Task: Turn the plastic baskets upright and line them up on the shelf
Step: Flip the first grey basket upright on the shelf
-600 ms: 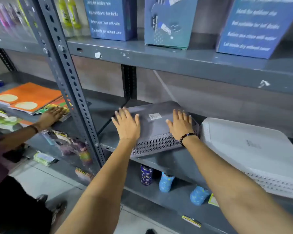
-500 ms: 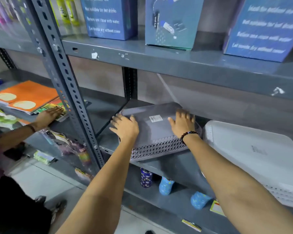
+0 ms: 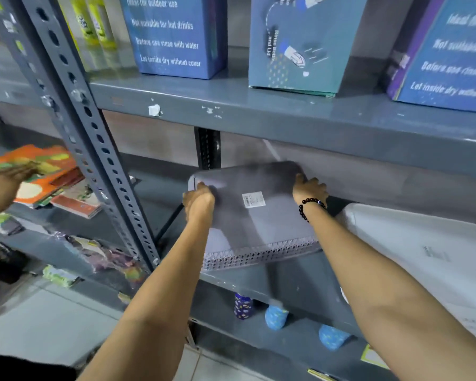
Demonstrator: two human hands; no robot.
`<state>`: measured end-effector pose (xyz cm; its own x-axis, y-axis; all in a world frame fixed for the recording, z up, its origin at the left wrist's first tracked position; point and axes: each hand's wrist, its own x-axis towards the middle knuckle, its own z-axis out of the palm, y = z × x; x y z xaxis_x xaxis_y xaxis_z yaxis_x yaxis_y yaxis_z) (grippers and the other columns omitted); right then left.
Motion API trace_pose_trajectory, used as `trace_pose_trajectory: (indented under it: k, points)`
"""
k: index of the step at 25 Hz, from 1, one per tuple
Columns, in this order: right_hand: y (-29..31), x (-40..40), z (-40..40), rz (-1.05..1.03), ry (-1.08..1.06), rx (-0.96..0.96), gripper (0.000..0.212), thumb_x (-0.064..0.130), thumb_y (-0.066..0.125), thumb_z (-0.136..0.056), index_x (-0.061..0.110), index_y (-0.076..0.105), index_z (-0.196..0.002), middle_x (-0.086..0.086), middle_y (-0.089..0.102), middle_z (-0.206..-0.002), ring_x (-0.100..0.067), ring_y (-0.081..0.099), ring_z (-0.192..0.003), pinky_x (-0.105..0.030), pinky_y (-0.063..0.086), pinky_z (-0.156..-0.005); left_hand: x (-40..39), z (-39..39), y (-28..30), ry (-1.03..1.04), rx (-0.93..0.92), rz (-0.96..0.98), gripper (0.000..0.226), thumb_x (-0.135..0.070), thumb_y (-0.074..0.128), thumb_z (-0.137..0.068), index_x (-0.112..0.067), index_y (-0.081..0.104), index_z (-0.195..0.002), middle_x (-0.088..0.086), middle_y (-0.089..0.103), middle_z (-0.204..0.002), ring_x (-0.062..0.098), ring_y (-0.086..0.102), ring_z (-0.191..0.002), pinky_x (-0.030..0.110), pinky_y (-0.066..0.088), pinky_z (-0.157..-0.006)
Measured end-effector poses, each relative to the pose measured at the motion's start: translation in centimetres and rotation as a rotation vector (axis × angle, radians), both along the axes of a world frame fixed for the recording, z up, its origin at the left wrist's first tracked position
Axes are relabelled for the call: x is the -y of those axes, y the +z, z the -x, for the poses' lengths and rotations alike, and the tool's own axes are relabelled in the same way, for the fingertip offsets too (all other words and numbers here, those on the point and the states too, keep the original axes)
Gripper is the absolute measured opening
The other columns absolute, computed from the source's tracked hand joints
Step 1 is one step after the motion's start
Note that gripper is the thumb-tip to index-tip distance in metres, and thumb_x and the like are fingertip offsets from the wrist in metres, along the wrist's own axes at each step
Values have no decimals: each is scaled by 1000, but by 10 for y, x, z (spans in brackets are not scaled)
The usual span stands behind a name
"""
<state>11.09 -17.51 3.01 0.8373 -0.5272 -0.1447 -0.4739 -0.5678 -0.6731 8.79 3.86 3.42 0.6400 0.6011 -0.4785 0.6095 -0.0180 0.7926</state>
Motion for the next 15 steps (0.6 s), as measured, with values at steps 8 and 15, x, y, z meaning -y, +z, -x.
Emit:
trace_pose_trajectory:
  k: [8, 15]
  points:
    - [16, -1, 68, -786, -565, 680, 39, 30, 35, -92, 6, 64, -100, -15, 59, -106, -29, 58, -94, -30, 45, -72, -36, 12, 8, 94, 676, 548, 46, -56, 38, -93, -25, 55, -122, 6, 58, -131, 22, 55, -116, 39, 39, -106]
    - [-38, 6, 130, -883, -313, 296, 66, 52, 46, -85, 15, 43, -139, -4, 42, -146, -22, 38, -135, -43, 25, -116, -63, 52, -50, -132, 254, 443, 57, -46, 40, -91, -6, 56, -127, 22, 55, -135, 37, 52, -126, 48, 41, -108]
